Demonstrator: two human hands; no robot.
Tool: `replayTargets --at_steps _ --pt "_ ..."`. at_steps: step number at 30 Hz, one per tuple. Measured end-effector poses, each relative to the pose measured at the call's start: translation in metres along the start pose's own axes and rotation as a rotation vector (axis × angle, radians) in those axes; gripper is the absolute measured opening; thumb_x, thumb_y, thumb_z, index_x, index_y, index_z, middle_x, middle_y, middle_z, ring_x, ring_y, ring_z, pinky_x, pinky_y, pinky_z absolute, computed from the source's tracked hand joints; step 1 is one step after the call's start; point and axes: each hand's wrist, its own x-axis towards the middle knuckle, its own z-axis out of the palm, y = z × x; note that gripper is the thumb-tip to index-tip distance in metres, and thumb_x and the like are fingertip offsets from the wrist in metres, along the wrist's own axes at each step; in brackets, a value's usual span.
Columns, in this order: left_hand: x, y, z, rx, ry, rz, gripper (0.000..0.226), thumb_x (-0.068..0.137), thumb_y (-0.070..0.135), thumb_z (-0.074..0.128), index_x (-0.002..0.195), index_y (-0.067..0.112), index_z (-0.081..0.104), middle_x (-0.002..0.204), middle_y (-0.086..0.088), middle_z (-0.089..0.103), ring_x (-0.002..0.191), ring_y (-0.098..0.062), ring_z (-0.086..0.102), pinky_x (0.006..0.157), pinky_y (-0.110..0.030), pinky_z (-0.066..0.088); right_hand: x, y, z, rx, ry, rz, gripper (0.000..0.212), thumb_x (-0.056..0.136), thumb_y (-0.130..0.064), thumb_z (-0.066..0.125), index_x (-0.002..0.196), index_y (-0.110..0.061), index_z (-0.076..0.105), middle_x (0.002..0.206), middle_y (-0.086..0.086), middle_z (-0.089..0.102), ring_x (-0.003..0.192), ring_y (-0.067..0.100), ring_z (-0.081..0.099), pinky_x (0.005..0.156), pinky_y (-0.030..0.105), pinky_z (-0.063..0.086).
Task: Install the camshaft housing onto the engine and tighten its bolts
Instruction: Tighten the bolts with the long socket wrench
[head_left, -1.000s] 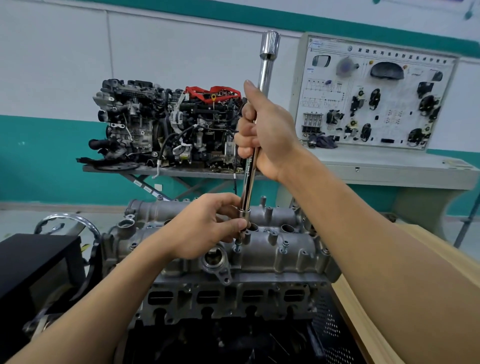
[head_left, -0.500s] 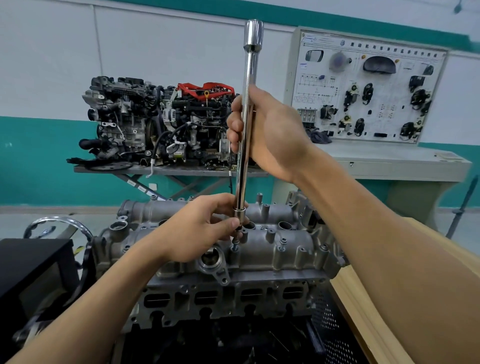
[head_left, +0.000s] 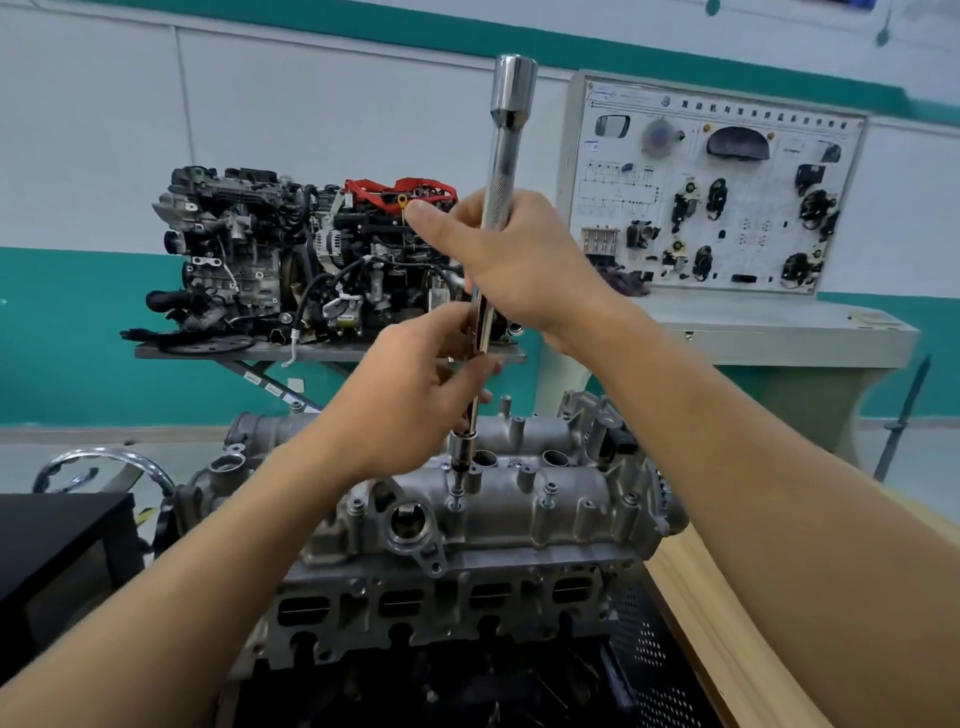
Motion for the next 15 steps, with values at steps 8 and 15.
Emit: replayTargets --at_steps 8,15 --pt "0.007 0.009 -0.011 0.072 -0.136 -0.093 0.013 0.103 0.016 0.046 0.113 0.018 0.054 0.113 0.007 0.066 0.094 -0.011 0.069 0.077 -0.042 0.060 -0.007 0.000 -0.031 0.374 -0.278 0.116 0.023 0.107 -0.023 0.042 0.111 -0.009 0.059 0.093 0.007 0.074 0.086 0.025 0.071 0.078 0.037 0.058" --pt "0.015 0.014 -0.004 0.212 0.260 -0.052 0.027 0.075 0.041 0.083 0.090 0.026 0.067 0.063 0.008 0.068 0.059 -0.002 0.064 0.057 -0.019 0.052 0.000 0.004 -0.013 0.005 0.145 -0.028 0.037 0.073 -0.032 0.088 0.075 -0.010 0.058 0.067 0.003 0.059 0.061 0.015 0.058 0.058 0.035 0.054"
